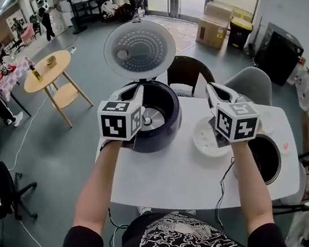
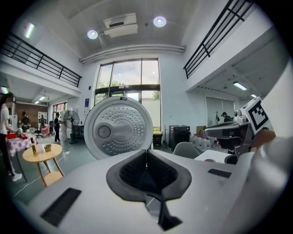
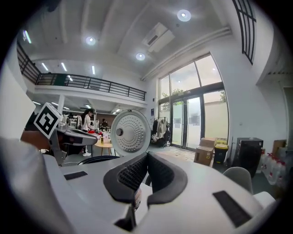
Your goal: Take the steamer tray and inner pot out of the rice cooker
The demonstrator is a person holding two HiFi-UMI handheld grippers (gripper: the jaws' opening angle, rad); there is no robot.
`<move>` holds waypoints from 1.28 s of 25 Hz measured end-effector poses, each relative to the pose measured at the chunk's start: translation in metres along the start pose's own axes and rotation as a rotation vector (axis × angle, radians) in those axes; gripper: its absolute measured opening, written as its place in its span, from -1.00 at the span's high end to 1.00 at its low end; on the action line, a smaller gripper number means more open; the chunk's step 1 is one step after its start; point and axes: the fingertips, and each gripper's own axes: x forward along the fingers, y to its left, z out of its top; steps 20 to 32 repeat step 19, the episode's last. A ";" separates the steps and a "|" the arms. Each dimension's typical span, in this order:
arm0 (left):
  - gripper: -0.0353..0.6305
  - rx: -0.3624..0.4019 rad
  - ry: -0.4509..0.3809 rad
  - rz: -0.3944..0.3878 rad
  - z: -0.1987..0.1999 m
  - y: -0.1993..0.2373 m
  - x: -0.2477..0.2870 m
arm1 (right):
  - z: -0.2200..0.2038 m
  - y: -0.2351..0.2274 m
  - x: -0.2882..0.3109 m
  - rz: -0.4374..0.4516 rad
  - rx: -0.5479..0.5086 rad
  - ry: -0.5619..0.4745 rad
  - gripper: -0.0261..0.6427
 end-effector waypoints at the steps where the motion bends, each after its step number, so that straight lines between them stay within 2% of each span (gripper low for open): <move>1: 0.84 0.015 -0.003 0.001 -0.002 0.000 0.001 | -0.001 0.000 -0.001 -0.008 -0.004 -0.007 0.88; 10: 0.84 0.062 -0.019 -0.015 -0.012 -0.009 0.014 | -0.015 -0.014 -0.007 -0.048 0.002 -0.033 0.88; 14: 0.84 0.070 -0.019 -0.022 -0.012 -0.002 0.011 | -0.013 -0.005 -0.005 -0.054 -0.002 -0.037 0.88; 32: 0.84 0.068 -0.017 -0.028 -0.003 -0.004 0.005 | -0.005 -0.006 -0.012 -0.061 -0.003 -0.038 0.88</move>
